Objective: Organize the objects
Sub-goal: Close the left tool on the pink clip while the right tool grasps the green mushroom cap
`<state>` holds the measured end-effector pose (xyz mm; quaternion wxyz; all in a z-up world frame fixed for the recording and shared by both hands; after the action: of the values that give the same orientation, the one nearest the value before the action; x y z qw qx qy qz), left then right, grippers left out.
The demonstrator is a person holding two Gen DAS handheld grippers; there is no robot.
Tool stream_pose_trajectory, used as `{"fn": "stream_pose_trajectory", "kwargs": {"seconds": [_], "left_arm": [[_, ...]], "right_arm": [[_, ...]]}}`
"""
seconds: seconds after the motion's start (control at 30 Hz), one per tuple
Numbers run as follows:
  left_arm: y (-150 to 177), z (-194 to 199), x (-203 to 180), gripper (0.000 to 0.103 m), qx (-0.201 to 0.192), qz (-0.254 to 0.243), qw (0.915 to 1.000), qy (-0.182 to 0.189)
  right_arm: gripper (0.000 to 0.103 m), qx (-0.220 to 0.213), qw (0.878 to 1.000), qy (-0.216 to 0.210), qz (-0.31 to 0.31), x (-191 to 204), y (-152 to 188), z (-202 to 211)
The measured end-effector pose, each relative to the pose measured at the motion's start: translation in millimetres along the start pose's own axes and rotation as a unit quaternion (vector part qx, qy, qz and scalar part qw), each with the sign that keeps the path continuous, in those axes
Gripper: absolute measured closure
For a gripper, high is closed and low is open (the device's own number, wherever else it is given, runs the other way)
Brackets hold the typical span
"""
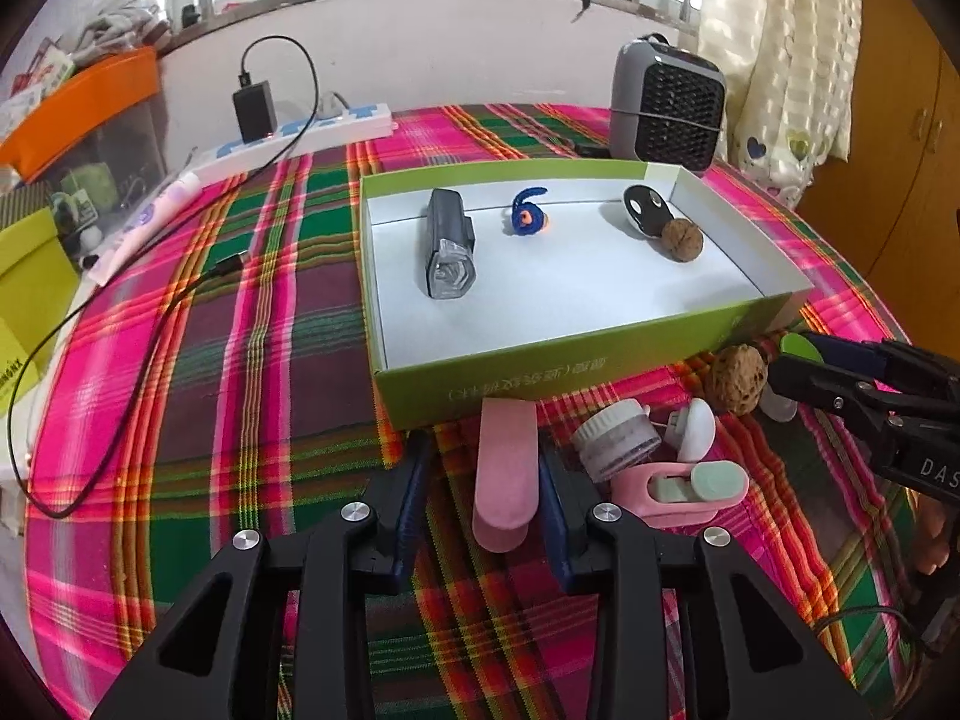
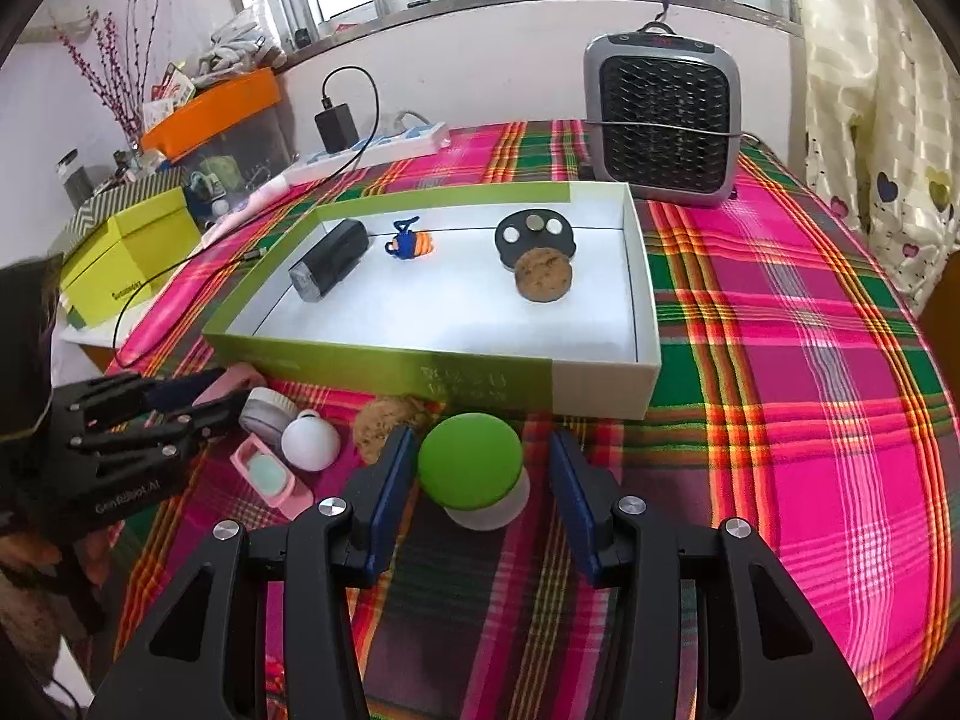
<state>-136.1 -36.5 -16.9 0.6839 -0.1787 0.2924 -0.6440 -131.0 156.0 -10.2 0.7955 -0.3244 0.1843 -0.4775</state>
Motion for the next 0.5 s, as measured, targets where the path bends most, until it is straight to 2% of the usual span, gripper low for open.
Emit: {"fn": "stream_pose_trajectory", "kwargs": {"seconds": [0.17,0.5], "left_arm": [[-3.9,-1.9,0.6,0.071,-0.003,0.019,0.9998,0.001],[-6.5,-5.9,-3.6,0.071,-0.004,0.010,0.9999,-0.012]], "right_arm": [[0.068,0.000,1.000,0.003,0.029,10.0,-2.3,0.6],[0.069,0.005,0.999,0.008,0.036,12.6,-1.5,-1.0]]}}
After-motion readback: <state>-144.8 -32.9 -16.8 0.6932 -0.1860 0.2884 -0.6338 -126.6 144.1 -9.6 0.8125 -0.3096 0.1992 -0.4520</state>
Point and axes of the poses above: each gripper's, at about its wrist camera, not at the fingertips, and z roughly against the way its jaws point, x to its left, y to its underside, the point moved 3 cm from there along -z, roughly the way its jaws point, and after that the axes turned 13 degrees about z, right-handed, at the moved point
